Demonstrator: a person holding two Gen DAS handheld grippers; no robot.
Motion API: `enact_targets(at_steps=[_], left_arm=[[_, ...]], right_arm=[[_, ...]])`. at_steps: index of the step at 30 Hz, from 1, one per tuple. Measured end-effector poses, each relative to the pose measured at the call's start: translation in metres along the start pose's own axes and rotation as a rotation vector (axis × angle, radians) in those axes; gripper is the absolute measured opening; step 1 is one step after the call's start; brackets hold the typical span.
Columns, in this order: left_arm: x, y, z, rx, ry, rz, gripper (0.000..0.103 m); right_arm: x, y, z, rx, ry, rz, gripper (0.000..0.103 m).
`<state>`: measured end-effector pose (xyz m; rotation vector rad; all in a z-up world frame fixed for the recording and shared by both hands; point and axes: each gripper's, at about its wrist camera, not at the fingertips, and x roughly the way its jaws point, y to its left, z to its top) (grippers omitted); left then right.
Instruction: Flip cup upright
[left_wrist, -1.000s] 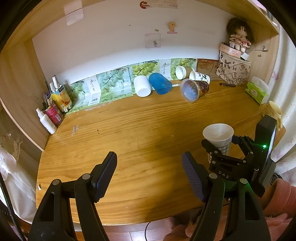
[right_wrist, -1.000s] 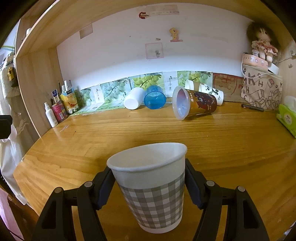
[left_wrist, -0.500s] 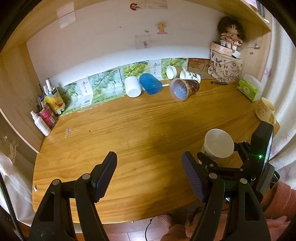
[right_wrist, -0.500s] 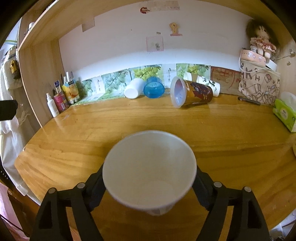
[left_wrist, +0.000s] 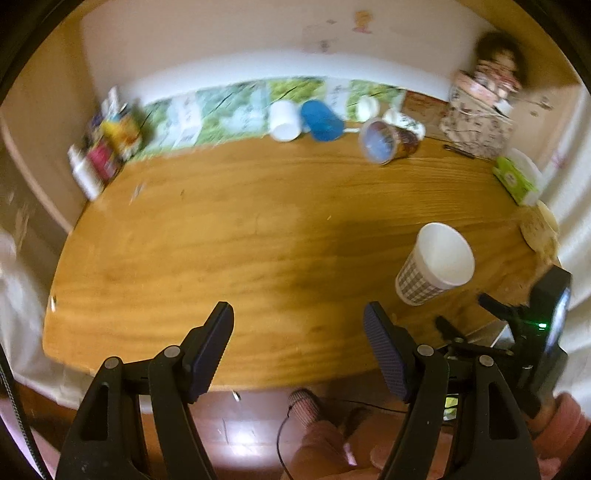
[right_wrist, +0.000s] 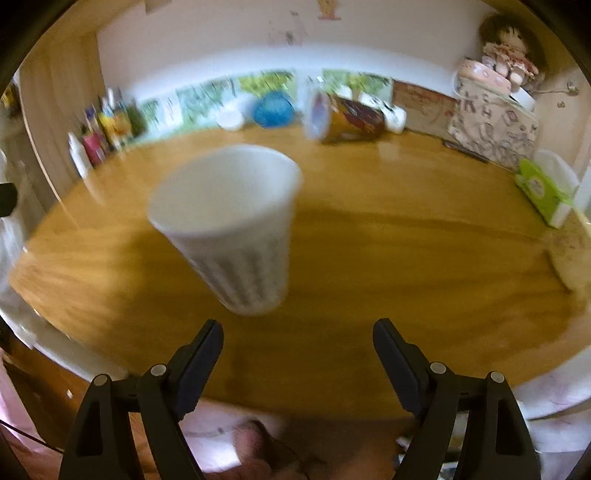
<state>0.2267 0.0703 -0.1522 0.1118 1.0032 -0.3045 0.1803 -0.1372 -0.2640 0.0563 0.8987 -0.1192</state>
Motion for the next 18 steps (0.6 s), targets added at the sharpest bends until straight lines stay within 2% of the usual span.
enact_targets(at_steps=[7, 10, 13, 18], left_arm=[[0.004, -0.007, -0.024, -0.127, 0.127, 0.036, 0.076], [-0.004, -0.017, -0.030, -0.149, 0.145, 0.059, 0.076], [-0.016, -0.029, -0.034, -0.175, 0.149, 0.056, 0.076], [-0.035, -0.050, -0.037, -0.202, 0.164, 0.053, 0.076]], right_arm=[[-0.029, -0.049, -0.008, 0.086, 0.151, -0.044, 0.084], [-0.049, -0.062, -0.006, 0.116, 0.174, -0.025, 0.084], [-0.071, -0.069, -0.001, 0.110, 0.188, -0.007, 0.089], [-0.101, -0.072, 0.005, 0.124, 0.236, 0.038, 0.090]])
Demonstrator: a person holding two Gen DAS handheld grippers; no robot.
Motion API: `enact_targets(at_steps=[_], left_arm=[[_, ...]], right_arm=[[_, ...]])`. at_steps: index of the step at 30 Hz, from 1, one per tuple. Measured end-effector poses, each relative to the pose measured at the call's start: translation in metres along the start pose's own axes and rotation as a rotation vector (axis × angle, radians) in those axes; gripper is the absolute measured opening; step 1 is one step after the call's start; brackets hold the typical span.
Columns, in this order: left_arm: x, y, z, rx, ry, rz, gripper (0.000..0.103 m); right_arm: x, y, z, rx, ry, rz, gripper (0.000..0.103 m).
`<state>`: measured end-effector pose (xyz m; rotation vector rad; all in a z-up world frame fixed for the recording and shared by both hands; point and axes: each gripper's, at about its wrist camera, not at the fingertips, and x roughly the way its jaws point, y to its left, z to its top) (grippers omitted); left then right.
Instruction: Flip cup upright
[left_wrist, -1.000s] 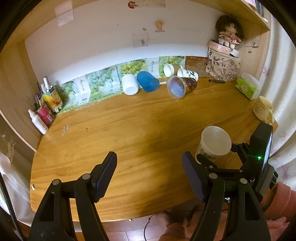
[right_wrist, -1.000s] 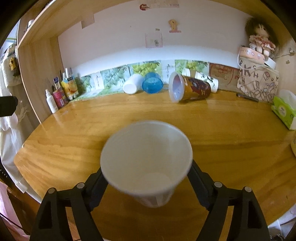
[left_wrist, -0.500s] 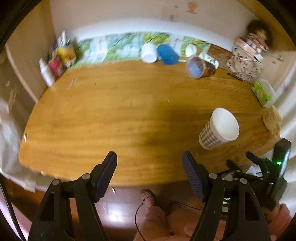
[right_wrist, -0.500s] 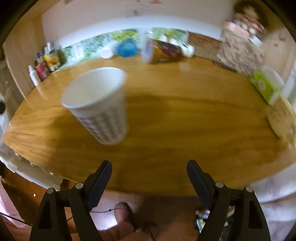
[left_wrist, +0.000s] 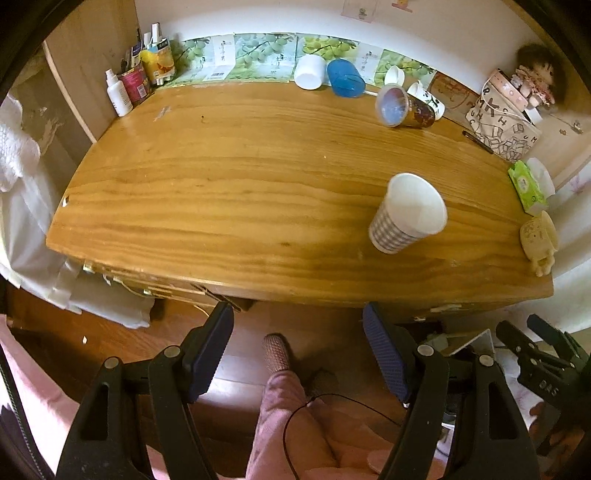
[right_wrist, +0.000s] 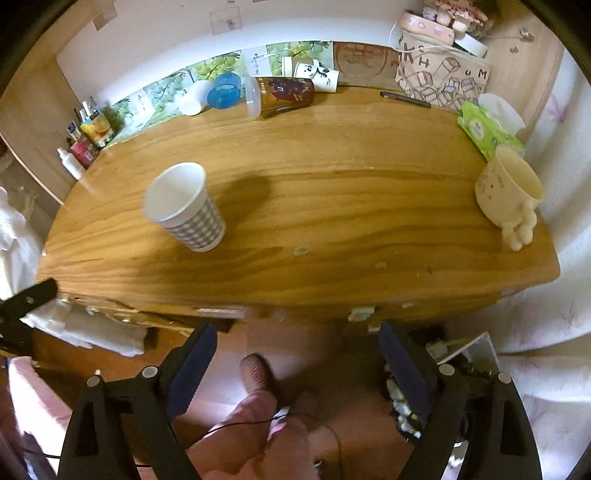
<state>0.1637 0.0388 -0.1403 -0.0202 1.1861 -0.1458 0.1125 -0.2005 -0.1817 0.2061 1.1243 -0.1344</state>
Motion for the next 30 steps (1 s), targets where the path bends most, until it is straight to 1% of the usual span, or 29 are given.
enact_targets(at_steps=[3, 5, 6, 9, 12, 14, 16, 17, 19, 21, 23, 24, 25, 27, 30], left_arm=[[-0.009, -0.009, -0.007, -0.023, 0.011, -0.002, 0.076], [-0.018, -0.018, -0.011, -0.026, 0.011, -0.014, 0.076], [-0.021, -0.022, -0.012, -0.027, 0.005, -0.016, 0.076], [-0.040, -0.035, -0.016, -0.022, -0.073, -0.007, 0.076], [-0.056, -0.046, -0.020, 0.016, -0.152, 0.020, 0.077], [-0.067, -0.049, -0.024, 0.027, -0.213, 0.024, 0.078], [-0.076, -0.049, -0.025, 0.021, -0.277, 0.044, 0.085], [-0.081, -0.048, -0.026, 0.013, -0.307, 0.058, 0.086], [-0.088, -0.048, -0.025, 0.009, -0.337, 0.056, 0.088], [-0.094, -0.048, -0.024, -0.001, -0.361, 0.053, 0.089], [-0.101, -0.048, -0.024, -0.014, -0.404, 0.059, 0.090], [-0.104, -0.048, -0.024, -0.023, -0.428, 0.074, 0.096], [-0.107, -0.047, -0.025, -0.034, -0.451, 0.082, 0.099], [-0.114, -0.046, -0.027, -0.048, -0.493, 0.082, 0.099], [-0.121, -0.048, -0.030, -0.054, -0.534, 0.096, 0.099]], right_arm=[[-0.017, 0.002, -0.004, 0.021, 0.030, 0.016, 0.093], [-0.030, 0.003, -0.008, 0.030, 0.035, 0.042, 0.101], [-0.036, 0.004, -0.010, 0.028, 0.033, 0.056, 0.101], [-0.056, 0.005, -0.017, 0.026, 0.023, 0.065, 0.101], [-0.074, 0.004, -0.022, 0.036, -0.008, 0.105, 0.101], [-0.086, 0.005, -0.027, 0.033, -0.047, 0.108, 0.102], [-0.096, 0.006, -0.030, 0.026, -0.106, 0.091, 0.103], [-0.100, 0.007, -0.030, 0.019, -0.130, 0.081, 0.103], [-0.107, 0.008, -0.030, 0.004, -0.164, 0.085, 0.103], [-0.117, 0.009, -0.028, -0.006, -0.212, 0.086, 0.103], [-0.126, 0.009, -0.023, -0.014, -0.258, 0.092, 0.103], [-0.131, 0.009, -0.021, -0.023, -0.284, 0.094, 0.103], [-0.135, 0.009, -0.019, -0.034, -0.308, 0.096, 0.103], [-0.138, 0.009, -0.016, -0.047, -0.312, 0.104, 0.103], [-0.141, 0.009, -0.015, -0.066, -0.311, 0.110, 0.103]])
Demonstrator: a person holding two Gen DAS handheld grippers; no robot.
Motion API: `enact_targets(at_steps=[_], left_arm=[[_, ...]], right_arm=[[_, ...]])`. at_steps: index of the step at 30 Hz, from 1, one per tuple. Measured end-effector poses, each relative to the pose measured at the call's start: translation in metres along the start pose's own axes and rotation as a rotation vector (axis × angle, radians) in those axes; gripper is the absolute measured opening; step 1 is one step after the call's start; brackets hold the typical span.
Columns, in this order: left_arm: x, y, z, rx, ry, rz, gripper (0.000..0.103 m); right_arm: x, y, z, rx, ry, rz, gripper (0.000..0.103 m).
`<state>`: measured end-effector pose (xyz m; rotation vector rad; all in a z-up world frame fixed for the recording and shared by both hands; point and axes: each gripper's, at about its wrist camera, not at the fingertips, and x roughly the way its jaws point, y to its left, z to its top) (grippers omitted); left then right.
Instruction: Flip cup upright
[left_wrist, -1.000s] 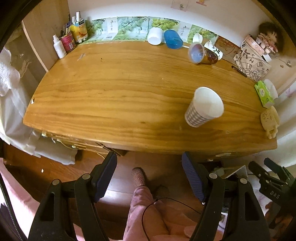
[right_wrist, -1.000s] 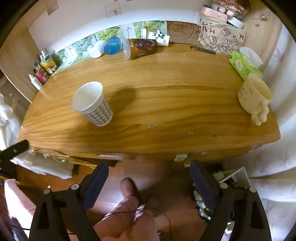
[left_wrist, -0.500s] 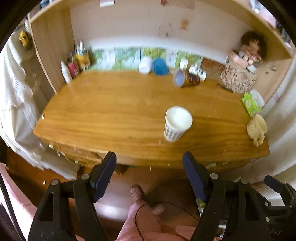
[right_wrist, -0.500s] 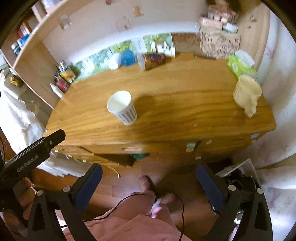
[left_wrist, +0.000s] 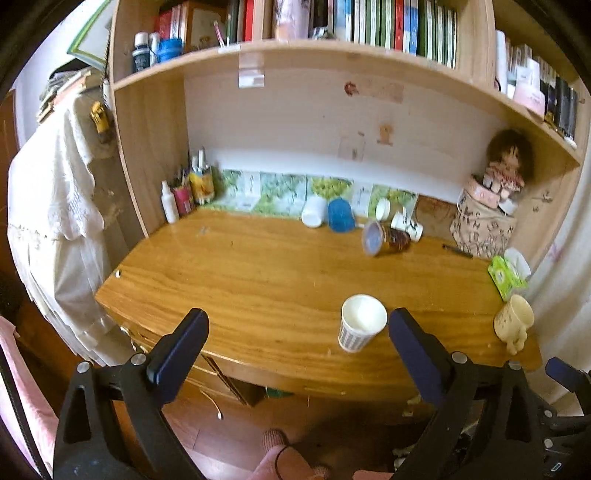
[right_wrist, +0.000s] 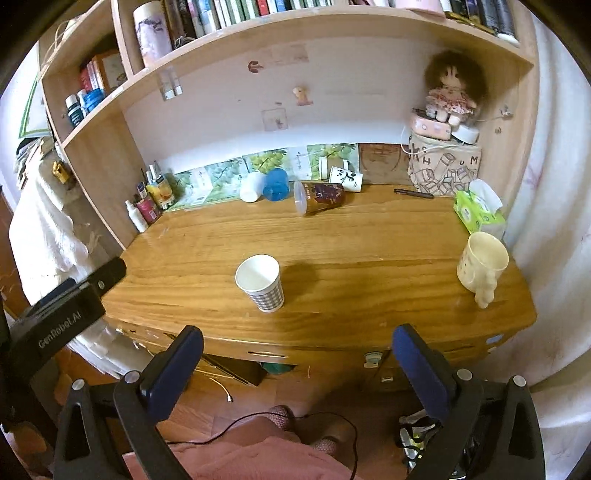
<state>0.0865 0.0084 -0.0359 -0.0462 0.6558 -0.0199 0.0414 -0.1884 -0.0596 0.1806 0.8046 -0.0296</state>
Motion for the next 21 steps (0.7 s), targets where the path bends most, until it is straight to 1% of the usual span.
enact_targets(at_steps=[2, 5, 9, 16, 21], left_arm=[[-0.003, -0.002, 0.001, 0.000, -0.017, -0.001, 0.099], [-0.006, -0.006, 0.001, 0.009, -0.036, -0.020, 0.099], [-0.009, -0.011, 0.002, 0.024, -0.056, -0.012, 0.099], [-0.014, -0.021, 0.002, 0.068, -0.093, 0.008, 0.099], [-0.018, -0.023, 0.003, 0.089, -0.111, 0.003, 0.099]], right_arm=[[0.001, 0.000, 0.001, -0.006, -0.006, -0.002, 0.103], [0.007, -0.002, -0.002, -0.010, 0.013, 0.001, 0.103], [0.012, -0.005, -0.003, -0.002, 0.035, -0.010, 0.103], [0.010, -0.005, -0.005, 0.001, 0.022, -0.015, 0.103], [0.011, -0.007, -0.005, 0.018, 0.026, -0.010, 0.103]])
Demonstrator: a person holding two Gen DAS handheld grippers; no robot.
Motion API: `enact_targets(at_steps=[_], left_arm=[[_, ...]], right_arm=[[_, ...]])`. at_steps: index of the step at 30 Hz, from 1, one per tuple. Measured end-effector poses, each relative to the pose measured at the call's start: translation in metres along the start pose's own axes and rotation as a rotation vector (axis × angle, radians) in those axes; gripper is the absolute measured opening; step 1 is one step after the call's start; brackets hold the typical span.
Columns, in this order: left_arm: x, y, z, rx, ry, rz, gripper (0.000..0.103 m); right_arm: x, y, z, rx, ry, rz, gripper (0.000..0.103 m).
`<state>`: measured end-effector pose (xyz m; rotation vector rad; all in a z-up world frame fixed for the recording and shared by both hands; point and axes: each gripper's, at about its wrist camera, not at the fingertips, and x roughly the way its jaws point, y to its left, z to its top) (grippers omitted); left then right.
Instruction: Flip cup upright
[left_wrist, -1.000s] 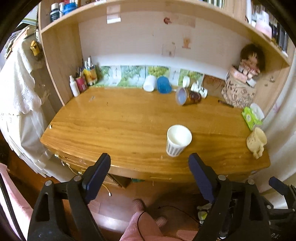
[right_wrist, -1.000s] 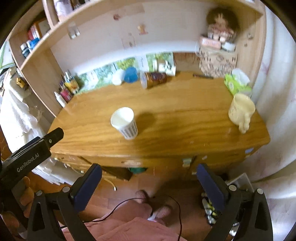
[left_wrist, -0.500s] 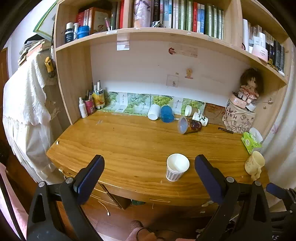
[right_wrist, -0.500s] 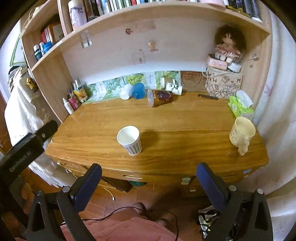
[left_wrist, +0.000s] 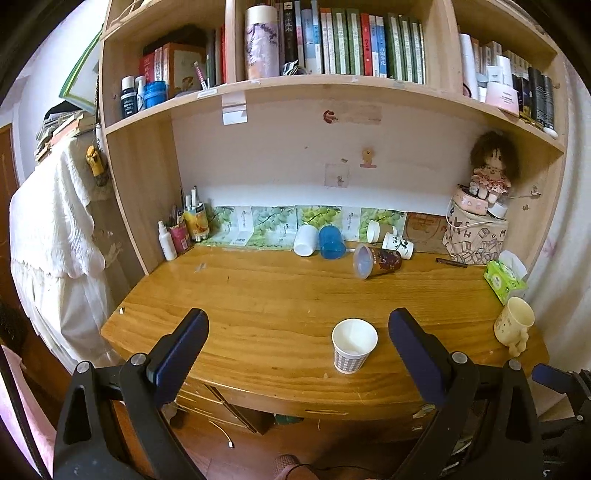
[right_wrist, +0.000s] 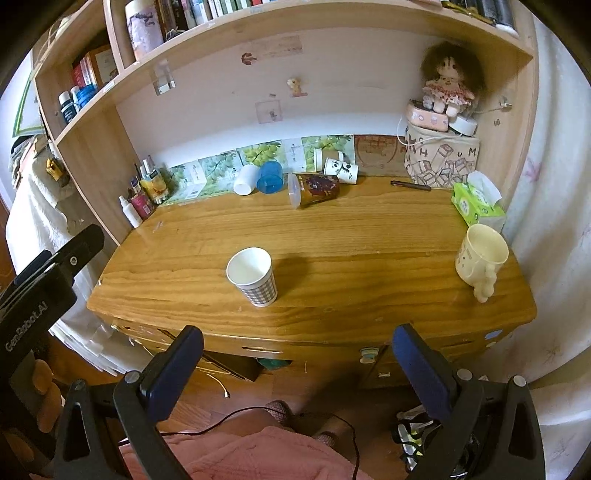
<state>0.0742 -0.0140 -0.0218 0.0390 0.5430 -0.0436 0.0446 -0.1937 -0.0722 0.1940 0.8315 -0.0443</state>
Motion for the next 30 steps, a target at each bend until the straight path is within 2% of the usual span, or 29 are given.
enact_targets(at_steps=[15, 30], left_arm=[[-0.003, -0.002, -0.005, 0.011, 0.006, -0.018, 0.099], [-0.005, -0.001, -0.008, 0.010, 0.010, -0.019, 0.099]], right_arm=[[0.002, 0.007, -0.003, -0.024, 0.012, 0.011, 0.103], [-0.011, 0.007, -0.007, -0.036, -0.029, 0.023, 0.103]])
